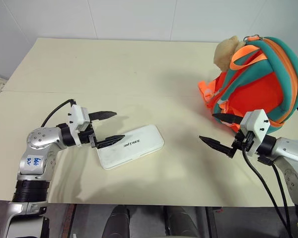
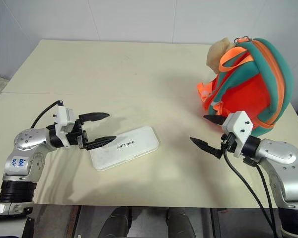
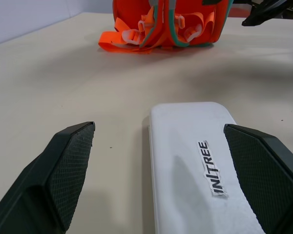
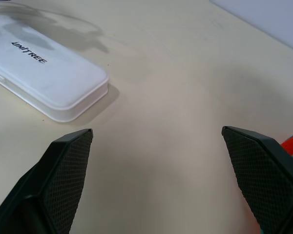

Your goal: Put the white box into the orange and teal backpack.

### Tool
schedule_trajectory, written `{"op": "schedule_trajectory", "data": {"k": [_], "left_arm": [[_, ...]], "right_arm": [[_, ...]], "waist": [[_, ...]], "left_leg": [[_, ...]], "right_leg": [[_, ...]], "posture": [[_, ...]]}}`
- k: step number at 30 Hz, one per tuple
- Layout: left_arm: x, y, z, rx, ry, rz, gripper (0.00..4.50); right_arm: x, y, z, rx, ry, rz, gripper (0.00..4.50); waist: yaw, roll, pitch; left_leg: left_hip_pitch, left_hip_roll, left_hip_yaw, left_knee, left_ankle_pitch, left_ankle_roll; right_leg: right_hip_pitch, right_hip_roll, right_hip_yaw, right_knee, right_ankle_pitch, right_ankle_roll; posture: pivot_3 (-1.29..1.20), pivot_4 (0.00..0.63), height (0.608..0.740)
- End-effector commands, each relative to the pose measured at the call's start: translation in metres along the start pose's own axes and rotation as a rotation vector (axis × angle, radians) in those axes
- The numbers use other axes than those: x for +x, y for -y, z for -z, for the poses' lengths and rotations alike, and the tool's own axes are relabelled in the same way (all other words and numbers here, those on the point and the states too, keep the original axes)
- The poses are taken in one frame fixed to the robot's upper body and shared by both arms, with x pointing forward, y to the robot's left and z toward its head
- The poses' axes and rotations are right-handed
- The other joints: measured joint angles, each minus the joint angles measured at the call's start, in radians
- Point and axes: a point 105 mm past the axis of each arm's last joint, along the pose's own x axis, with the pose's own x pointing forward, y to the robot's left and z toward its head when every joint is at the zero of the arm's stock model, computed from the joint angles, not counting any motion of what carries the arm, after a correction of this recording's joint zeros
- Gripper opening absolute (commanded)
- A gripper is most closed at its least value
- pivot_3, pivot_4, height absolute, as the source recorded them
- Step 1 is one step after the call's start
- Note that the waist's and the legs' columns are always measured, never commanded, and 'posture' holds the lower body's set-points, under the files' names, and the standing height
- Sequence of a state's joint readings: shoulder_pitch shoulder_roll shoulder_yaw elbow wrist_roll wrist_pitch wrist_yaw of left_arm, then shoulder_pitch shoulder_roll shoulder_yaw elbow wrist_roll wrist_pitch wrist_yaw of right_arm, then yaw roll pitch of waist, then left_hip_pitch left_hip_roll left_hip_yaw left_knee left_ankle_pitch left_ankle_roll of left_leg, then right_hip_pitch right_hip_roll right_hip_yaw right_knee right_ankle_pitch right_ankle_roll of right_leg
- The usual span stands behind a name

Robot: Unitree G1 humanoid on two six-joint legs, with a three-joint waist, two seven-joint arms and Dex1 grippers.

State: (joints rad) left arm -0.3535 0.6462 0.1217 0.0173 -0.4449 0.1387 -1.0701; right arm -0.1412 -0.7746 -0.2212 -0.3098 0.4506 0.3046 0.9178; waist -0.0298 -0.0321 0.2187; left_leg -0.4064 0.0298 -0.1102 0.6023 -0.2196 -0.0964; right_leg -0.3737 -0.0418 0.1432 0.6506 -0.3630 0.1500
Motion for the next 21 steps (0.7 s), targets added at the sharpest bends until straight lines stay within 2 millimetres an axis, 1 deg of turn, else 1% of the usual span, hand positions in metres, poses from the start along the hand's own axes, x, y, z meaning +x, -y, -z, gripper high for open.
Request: {"op": "schedule_trajectory", "data": {"k": [1,4,7,11,14,16,19,21], "left_arm": [[-0.005,0.001,-0.016,0.048,0.033,-0.009,4.5],[-0.006,-0.001,-0.015,0.063,0.031,-0.032,4.5],[-0.006,-0.003,-0.019,0.057,0.045,-0.058,4.5],[-0.017,-0.009,-0.015,0.072,0.02,-0.098,4.5],[-0.03,-0.007,-0.02,0.089,0.034,-0.138,3.87],[-0.043,-0.004,-0.016,0.08,0.005,-0.178,3.25],[-0.063,-0.002,-0.009,0.075,-0.039,-0.259,2.29],[-0.072,0.001,-0.007,0.063,-0.061,-0.293,1.67]], "right_arm": [[0.002,0.006,-0.011,-0.042,0.033,-0.018,4.47],[0.009,0.009,-0.007,-0.034,0.034,-0.03,4.47],[0.016,0.01,-0.009,-0.038,0.049,-0.055,4.47],[0.027,0.008,-0.012,-0.063,0.06,-0.089,4.47],[0.037,0.009,-0.006,-0.11,0.029,-0.082,3.84],[0.045,0.009,-0.001,-0.117,0.026,-0.078,3.15],[0.058,0.004,0.003,-0.117,0.037,-0.113,2.09],[0.068,-0.001,0.006,-0.115,0.039,-0.154,1.4]], "waist": [[-0.003,0.0,0.0],[-0.005,0.0,0.0],[-0.004,0.0,0.0],[-0.005,0.0,0.0],[-0.008,0.0,0.0],[-0.011,0.0,0.0],[-0.017,0.0,0.0],[-0.023,0.0,0.0]], "left_leg": [[0.0,0.0,0.0,0.0,0.0,0.0],[0.001,0.0,0.0,0.0,0.0,0.0],[0.001,0.0,0.0,0.0,0.0,0.0],[0.0,0.0,0.0,-0.001,0.0,0.0],[0.0,0.0,0.0,-0.003,0.0,0.0],[0.0,0.0,0.0,-0.004,0.0,0.0],[0.0,0.001,0.0,-0.006,0.0,0.0],[0.0,0.001,0.0,-0.006,0.0,0.0]], "right_leg": [[0.0,0.0,0.0,0.0,0.0,0.0],[0.0,0.0,0.0,0.001,0.0,0.0],[0.0,0.0,0.0,0.001,0.0,0.0],[-0.001,0.0,0.0,0.0,0.0,0.0],[-0.001,0.0,0.0,-0.001,0.0,0.0],[-0.001,0.0,0.0,-0.002,0.0,0.0],[-0.001,-0.001,0.0,-0.003,0.0,0.0],[-0.001,-0.001,0.0,-0.004,0.0,0.0]], "posture": [[0.0,0.15,0.74],[0.0,0.15,0.74],[0.0,0.15,0.74],[0.0,0.15,0.74],[0.0,0.15,0.74],[0.0,0.15,0.74],[0.0,0.15,0.74],[0.0,0.15,0.74]]}}
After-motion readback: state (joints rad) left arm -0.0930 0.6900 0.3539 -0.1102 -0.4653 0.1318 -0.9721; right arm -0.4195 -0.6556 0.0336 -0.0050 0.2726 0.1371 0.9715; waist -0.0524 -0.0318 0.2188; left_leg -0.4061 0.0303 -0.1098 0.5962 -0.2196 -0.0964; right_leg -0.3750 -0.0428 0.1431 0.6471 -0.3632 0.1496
